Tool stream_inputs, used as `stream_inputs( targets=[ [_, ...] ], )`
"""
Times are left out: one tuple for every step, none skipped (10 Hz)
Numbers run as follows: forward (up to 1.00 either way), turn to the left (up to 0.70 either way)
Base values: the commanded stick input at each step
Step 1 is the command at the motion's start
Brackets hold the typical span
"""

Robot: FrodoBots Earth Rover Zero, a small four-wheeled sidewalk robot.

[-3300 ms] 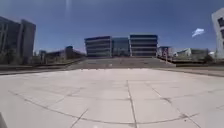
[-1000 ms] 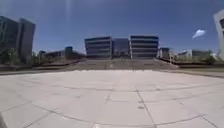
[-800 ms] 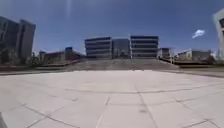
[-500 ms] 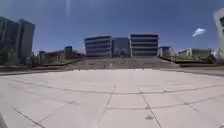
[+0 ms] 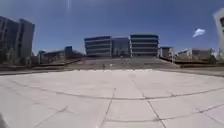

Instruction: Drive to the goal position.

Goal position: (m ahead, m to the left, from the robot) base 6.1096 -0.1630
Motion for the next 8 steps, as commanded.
stream_inputs(
  targets=[
    [0.70,0.00],
    [0.70,0.00],
    [0.70,0.00],
    [0.70,0.00],
    [0.70,0.00],
    [0.70,0.00],
    [0.70,0.00],
    [0.70,0.00]
  ],
)
